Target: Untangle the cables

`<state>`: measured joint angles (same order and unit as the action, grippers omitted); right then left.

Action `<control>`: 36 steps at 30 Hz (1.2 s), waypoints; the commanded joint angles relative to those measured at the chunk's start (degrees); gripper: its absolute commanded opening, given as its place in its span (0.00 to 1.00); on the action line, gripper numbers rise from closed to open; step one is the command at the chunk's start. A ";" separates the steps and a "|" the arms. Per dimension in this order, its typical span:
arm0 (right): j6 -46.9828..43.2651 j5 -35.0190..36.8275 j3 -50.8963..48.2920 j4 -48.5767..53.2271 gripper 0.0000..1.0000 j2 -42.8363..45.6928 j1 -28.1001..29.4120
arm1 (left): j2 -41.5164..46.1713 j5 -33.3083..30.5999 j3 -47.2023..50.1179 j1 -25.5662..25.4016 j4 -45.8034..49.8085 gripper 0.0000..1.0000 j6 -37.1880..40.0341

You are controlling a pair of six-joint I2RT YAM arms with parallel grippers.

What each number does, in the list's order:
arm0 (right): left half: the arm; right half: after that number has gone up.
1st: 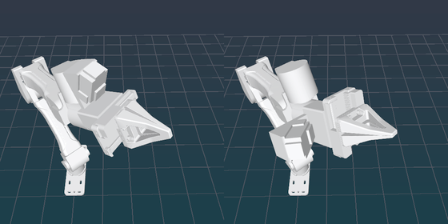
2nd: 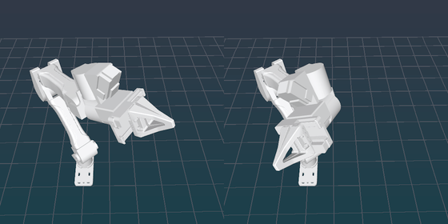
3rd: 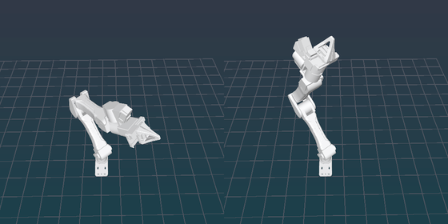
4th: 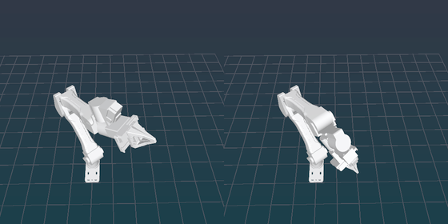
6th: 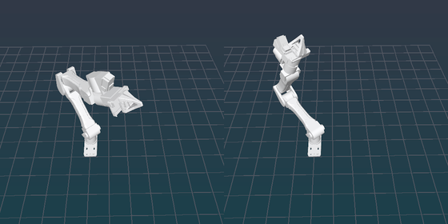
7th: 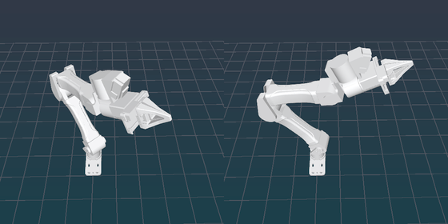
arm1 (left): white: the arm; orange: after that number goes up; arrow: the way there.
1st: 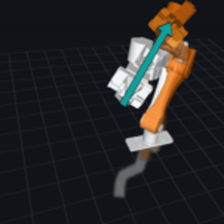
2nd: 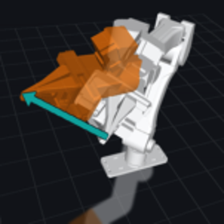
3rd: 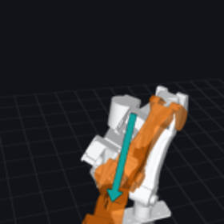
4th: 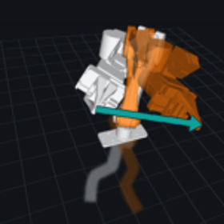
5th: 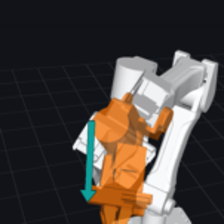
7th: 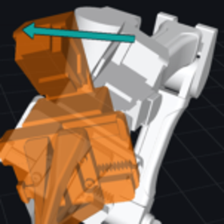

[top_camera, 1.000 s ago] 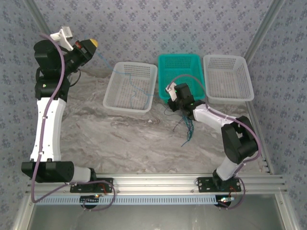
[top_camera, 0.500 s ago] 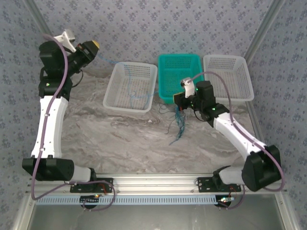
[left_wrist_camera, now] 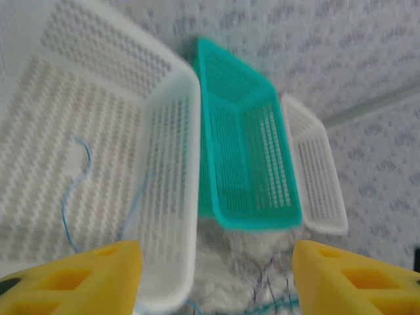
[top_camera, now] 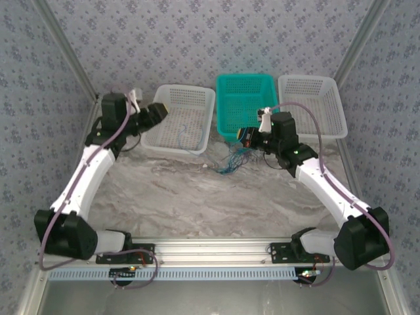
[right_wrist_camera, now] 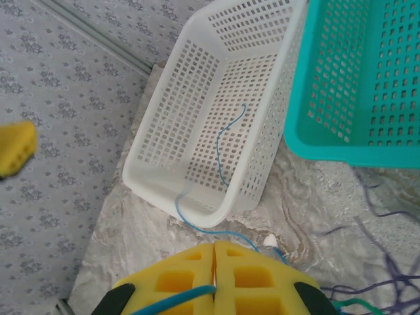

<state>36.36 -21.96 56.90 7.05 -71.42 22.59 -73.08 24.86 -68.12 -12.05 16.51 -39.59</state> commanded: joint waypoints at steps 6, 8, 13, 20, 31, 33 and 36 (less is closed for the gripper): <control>0.22 -7.03 1.41 -4.71 0.00 0.23 0.61 | 8.26 -4.26 9.84 -21.19 -3.96 0.65 12.24; -2.97 -9.26 1.44 -5.44 0.00 0.46 0.89 | 6.38 -4.11 8.80 -21.92 -2.94 0.65 14.41; -4.59 -10.44 1.76 -6.23 0.00 0.93 1.57 | 0.32 4.28 7.74 -22.78 -6.56 0.69 27.12; -5.30 -13.52 3.21 -7.80 0.00 0.93 3.38 | -9.05 12.62 11.15 -26.15 -23.50 0.80 38.72; -0.95 -13.95 3.48 -12.32 0.00 1.69 4.05 | -20.11 6.73 11.31 -29.98 -38.03 0.66 34.81; -0.71 -12.55 3.43 -11.92 0.00 2.43 3.82 | -20.55 5.62 11.51 -29.98 -37.94 0.39 34.35; 1.64 -9.84 2.44 -11.92 0.00 4.80 1.96 | -19.83 4.04 12.24 -29.97 -35.72 0.06 34.50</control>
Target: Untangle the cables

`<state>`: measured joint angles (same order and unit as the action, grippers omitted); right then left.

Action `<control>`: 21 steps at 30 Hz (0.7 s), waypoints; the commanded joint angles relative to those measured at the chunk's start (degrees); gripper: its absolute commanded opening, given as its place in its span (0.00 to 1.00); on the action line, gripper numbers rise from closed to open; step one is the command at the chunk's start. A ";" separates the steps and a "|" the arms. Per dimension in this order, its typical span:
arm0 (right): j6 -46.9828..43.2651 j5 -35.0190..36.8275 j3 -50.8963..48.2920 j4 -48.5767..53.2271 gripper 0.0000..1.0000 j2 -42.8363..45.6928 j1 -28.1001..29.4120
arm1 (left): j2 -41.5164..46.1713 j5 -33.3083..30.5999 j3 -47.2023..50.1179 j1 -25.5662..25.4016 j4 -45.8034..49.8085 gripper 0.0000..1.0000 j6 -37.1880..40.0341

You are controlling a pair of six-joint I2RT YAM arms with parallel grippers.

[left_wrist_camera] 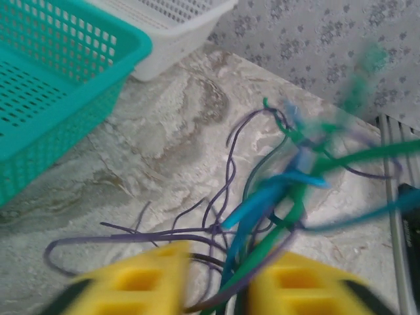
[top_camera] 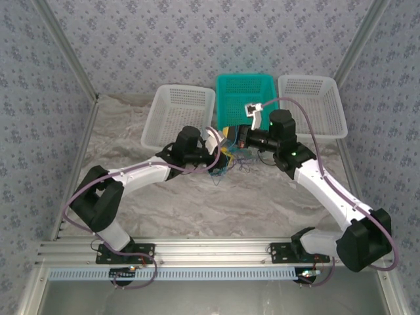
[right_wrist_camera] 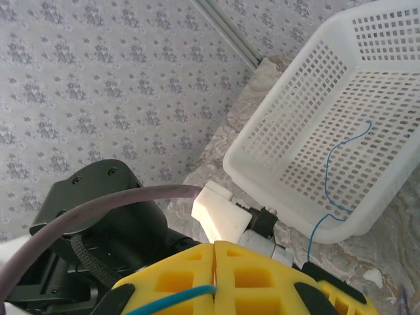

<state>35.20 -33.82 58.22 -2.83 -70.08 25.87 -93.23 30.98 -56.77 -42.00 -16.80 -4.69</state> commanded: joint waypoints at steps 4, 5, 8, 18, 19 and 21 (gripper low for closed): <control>6.76 5.79 -1.53 -2.32 0.00 8.72 -7.30 | 2.70 -5.59 3.89 0.04 0.01 0.00 -0.57; 7.88 6.90 -2.40 -2.14 0.00 10.47 -9.38 | 3.32 -6.66 4.71 0.03 0.63 0.00 -0.80; 9.45 11.15 -3.94 0.19 0.00 15.06 -15.22 | 4.90 -8.93 7.21 0.08 1.83 0.00 -1.97; 14.26 18.96 -3.28 12.95 0.00 21.76 -32.77 | 10.61 -16.13 14.76 0.75 2.64 0.00 -7.53; 15.05 19.29 -3.35 13.81 0.00 21.98 -34.34 | 11.12 -15.97 15.27 0.85 2.48 0.00 -7.89; 16.95 19.66 -3.38 14.93 0.00 22.11 -37.76 | 11.80 -16.02 16.10 0.87 2.97 0.00 -8.68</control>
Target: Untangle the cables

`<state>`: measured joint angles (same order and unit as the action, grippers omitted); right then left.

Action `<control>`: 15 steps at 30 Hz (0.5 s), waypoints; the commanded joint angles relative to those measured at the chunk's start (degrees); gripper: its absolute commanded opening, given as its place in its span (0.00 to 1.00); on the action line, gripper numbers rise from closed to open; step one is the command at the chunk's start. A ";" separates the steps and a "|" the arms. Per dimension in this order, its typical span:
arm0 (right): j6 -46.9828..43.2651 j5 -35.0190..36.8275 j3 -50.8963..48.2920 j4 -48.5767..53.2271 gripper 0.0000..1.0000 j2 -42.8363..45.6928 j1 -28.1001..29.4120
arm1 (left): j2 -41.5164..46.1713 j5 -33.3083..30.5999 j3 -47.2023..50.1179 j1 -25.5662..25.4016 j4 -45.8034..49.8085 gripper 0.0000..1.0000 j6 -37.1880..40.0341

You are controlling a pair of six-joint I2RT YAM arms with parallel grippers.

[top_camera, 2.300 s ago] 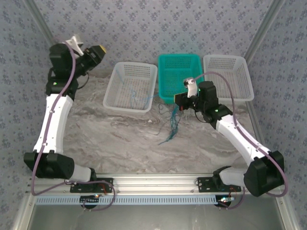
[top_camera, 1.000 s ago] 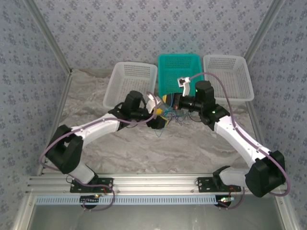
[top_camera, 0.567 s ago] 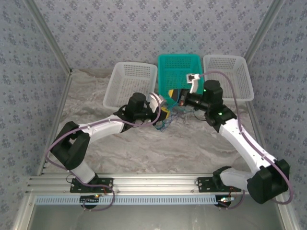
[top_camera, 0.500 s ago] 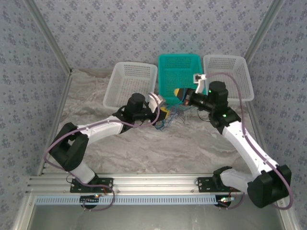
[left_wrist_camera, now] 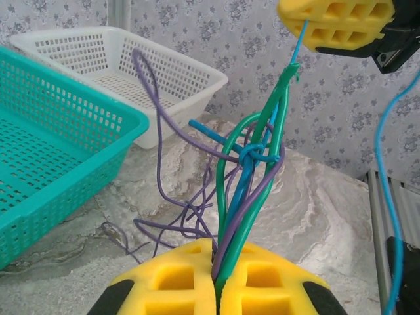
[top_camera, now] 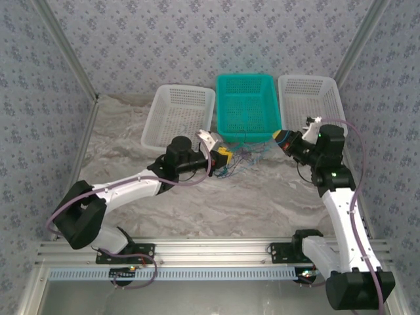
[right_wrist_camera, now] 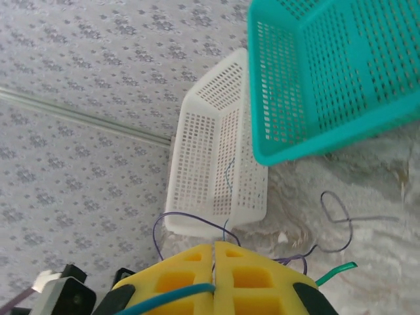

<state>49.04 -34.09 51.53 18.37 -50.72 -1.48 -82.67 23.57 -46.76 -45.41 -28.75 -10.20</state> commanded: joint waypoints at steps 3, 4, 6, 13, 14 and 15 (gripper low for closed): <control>5.08 22.05 4.02 -3.02 0.00 2.83 -13.94 | 1.88 -8.73 7.76 4.32 14.74 0.00 -4.32; 5.51 22.43 4.26 -2.82 0.00 2.88 -14.76 | 2.15 -8.87 8.26 4.36 14.61 0.00 -4.60; 5.49 23.98 4.79 -1.83 0.00 3.06 -15.79 | 3.11 -9.65 9.74 4.41 14.69 0.00 -5.13; 4.38 25.62 6.09 -1.78 0.00 2.68 -18.11 | 7.84 -12.50 14.46 5.04 15.77 0.00 -5.11; 4.09 24.27 5.70 -3.64 0.00 2.60 -17.99 | 8.20 -12.35 14.59 5.03 16.20 0.00 -4.92; 3.55 23.06 5.28 -5.30 0.00 2.64 -17.67 | 8.41 -11.99 14.76 5.03 16.14 0.00 -4.92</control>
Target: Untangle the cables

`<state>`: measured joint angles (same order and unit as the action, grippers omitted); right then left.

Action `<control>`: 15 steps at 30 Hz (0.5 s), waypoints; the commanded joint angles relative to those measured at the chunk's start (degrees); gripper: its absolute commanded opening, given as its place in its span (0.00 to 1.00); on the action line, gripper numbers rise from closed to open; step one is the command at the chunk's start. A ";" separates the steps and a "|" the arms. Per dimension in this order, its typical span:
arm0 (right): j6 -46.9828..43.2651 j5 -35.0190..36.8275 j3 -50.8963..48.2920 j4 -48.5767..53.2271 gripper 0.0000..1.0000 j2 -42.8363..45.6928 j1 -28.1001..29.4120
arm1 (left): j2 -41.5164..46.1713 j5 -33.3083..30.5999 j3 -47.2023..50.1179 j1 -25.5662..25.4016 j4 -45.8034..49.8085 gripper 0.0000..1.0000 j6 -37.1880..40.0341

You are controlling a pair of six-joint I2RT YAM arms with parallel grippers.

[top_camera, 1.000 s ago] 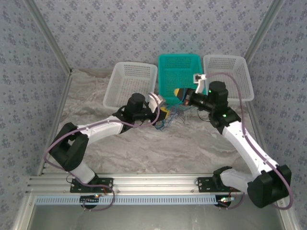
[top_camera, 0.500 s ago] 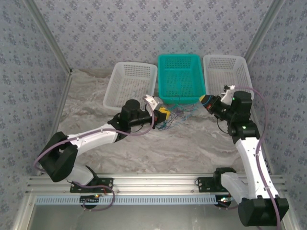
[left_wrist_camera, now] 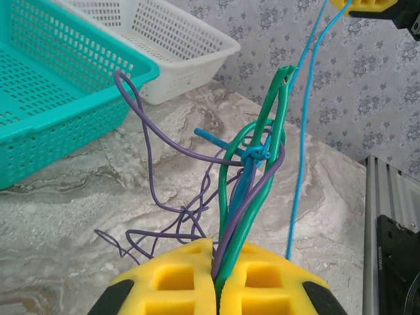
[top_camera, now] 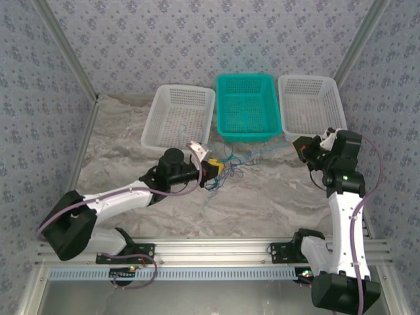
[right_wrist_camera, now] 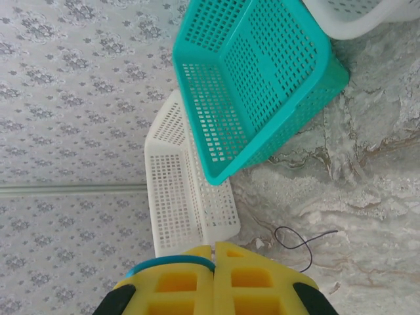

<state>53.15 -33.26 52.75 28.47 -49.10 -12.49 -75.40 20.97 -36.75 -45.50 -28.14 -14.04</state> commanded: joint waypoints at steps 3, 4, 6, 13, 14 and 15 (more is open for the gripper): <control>-5.00 25.54 6.07 -13.04 0.00 0.91 -3.96 | 0.91 -9.06 5.19 5.03 15.14 0.00 -1.34; -6.66 29.77 7.10 -10.36 0.00 1.14 -2.57 | 0.82 -9.43 5.23 5.13 15.25 0.00 -1.33; -6.84 39.60 8.26 -5.13 0.00 2.33 -1.34 | 1.13 -11.57 6.07 5.15 15.75 0.00 -1.34; -6.04 50.85 8.40 -1.94 0.00 4.52 -4.12 | 4.58 -15.23 10.65 8.32 16.23 0.00 -2.71; -5.91 52.13 8.41 -1.61 0.00 4.47 -4.26 | 4.80 -15.45 10.78 8.39 16.64 0.00 -2.71; -5.87 53.91 8.68 -1.36 0.00 4.59 -4.30 | 4.99 -15.57 11.04 8.45 16.80 0.00 -2.75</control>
<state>48.40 -5.37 57.45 34.70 -45.52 -12.51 -70.94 15.99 -28.86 -40.45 -24.05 -15.05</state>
